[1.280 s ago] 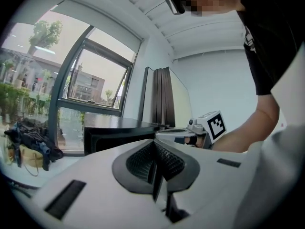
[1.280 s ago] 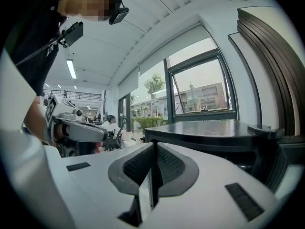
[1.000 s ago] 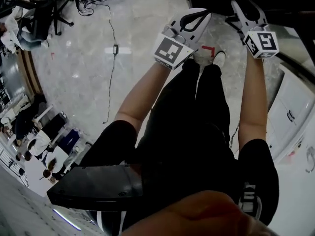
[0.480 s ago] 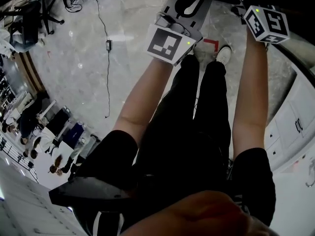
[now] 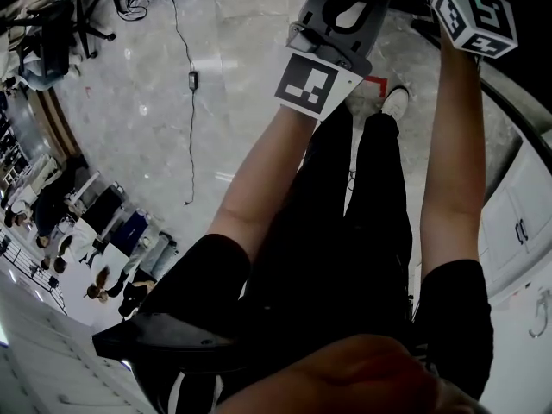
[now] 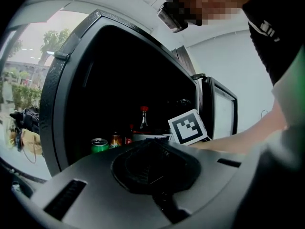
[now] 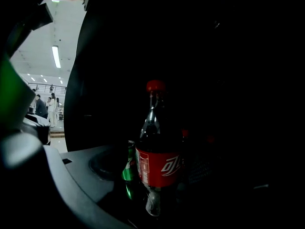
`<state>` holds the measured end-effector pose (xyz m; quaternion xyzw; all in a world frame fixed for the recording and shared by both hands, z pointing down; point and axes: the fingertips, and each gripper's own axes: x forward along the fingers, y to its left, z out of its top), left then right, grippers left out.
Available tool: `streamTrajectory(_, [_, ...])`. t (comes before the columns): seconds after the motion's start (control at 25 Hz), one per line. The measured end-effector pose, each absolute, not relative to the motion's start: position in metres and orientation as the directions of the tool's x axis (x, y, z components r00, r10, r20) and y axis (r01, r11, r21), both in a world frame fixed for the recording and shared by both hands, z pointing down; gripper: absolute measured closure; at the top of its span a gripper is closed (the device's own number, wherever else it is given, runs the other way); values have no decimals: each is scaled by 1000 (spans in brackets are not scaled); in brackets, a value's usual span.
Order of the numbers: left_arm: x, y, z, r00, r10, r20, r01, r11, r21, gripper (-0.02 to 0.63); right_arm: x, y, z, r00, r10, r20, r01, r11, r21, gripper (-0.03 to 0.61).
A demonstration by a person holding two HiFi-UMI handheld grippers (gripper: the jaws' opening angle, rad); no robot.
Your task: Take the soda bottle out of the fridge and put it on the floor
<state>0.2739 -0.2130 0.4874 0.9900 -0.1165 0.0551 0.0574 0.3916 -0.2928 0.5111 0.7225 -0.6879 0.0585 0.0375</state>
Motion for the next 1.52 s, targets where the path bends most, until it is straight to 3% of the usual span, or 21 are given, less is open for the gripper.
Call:
streamTrajectory(0.56, [245,-206,482,947,-294,126,-307,-946,99,611,384,-286,494,-1,-991,132,-999,6,34,264])
streamTrajectory(1.16, [170,-173,493,867,-467,176,-492,-859,145,611,256,-198,477,-381,-916,126,-925,378,-47,264])
streamTrajectory(1.52, [101,-177,562,784,-569,248,-611,-779,145,611,162,-181,553,-567,-809,152,-824,556,-111,264])
